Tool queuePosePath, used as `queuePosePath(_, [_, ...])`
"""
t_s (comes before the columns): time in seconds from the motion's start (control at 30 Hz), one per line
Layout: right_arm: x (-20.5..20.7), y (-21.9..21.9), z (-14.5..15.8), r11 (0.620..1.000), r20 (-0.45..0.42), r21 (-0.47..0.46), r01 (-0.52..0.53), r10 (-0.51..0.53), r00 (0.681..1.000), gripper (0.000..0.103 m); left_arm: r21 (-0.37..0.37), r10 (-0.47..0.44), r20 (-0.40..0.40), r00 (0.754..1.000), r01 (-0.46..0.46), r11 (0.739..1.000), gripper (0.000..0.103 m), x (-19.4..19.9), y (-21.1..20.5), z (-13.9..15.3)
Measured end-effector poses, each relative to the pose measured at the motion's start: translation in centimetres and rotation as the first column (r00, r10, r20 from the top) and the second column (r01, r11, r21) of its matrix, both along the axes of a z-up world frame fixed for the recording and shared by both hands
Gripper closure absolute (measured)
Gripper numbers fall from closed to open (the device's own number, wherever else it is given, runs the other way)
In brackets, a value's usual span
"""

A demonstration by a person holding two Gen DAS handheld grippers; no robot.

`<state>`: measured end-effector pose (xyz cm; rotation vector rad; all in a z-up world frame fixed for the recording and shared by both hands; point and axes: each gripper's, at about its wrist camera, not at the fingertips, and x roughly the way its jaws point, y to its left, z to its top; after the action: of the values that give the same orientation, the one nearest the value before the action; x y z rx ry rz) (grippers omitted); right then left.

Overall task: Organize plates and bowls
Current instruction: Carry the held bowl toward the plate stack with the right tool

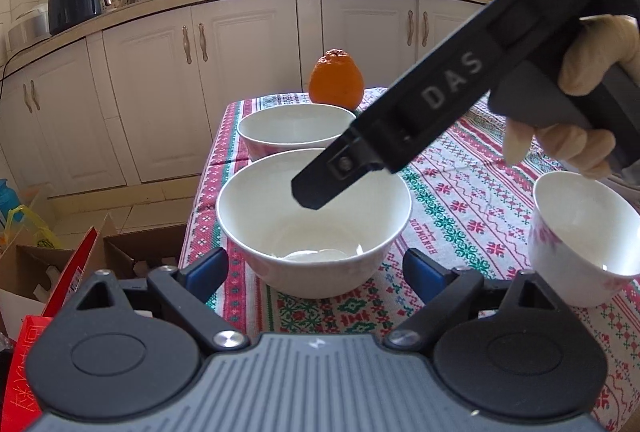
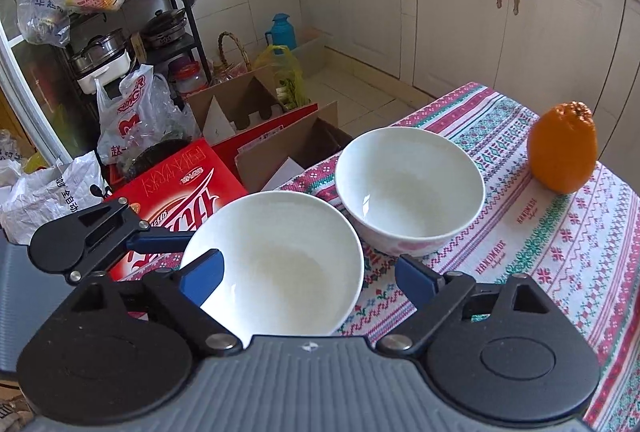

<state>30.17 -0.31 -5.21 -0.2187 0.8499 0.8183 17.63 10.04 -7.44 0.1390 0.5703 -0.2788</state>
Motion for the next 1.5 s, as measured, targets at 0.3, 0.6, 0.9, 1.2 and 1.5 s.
queuePosePath(0.3, [1.2,0.9,-1.0,1.0,-0.052,0.002,-0.011,0.011,0.999,0.025,-0.01,-0.012,-0.007,1.0,0.012,1.0,0.019,0.4,0.3,0.0])
queuePosePath(0.6, [1.3,0.7,-1.3,1.0,-0.074,0.019,-0.003,0.004,0.997,0.038,-0.013,-0.016,-0.006,1.0,0.016,1.0,0.02,0.5,0.4,0.2])
queuePosePath(0.9, [1.4,0.0,-1.1,0.998,-0.103,0.059,0.0,0.006,0.995,0.038,-0.013,-0.024,-0.023,0.999,0.023,1.0,0.02,0.4,0.4,0.5])
queuePosePath(1.2, [-0.7,-1.6,0.3,0.996,-0.095,0.093,0.001,0.008,0.995,0.038,0.002,-0.054,-0.034,0.998,0.054,0.999,0.02,-1.0,-0.6,2.1])
queuePosePath(1.5, [-3.3,-4.5,2.0,0.992,-0.067,0.125,0.011,-0.002,0.998,0.038,0.017,-0.096,-0.024,0.995,0.097,0.995,0.02,-2.7,-2.3,4.1])
